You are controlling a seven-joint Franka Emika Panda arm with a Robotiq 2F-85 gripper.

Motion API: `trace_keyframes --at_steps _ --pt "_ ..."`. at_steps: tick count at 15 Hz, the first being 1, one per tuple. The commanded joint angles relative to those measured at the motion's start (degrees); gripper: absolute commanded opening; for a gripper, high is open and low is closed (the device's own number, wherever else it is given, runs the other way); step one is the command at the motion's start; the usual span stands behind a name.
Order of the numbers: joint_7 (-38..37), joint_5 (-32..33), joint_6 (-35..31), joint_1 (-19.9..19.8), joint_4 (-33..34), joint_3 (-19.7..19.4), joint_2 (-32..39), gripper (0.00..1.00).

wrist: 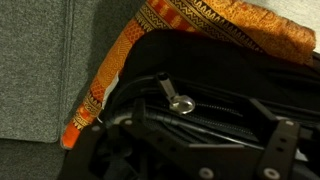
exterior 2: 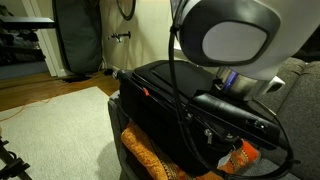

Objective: Move the zip to the left

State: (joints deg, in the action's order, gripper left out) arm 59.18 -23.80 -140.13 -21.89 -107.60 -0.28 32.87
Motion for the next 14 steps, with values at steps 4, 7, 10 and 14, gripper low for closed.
trace_keyframes --at_steps 4,7,10,14 --pt "0.8 -0.77 -2.22 -1.34 -8.15 1.09 -5.26 1.0" --pt "1.26 -1.73 -2.23 -1.84 -9.75 1.28 -5.81 1.0" --pt "3.44 -3.76 -3.6 -2.58 -11.27 2.02 -6.27 1.0" --pt "6.72 -6.51 -6.41 -3.77 -11.76 3.28 -5.92 1.0"
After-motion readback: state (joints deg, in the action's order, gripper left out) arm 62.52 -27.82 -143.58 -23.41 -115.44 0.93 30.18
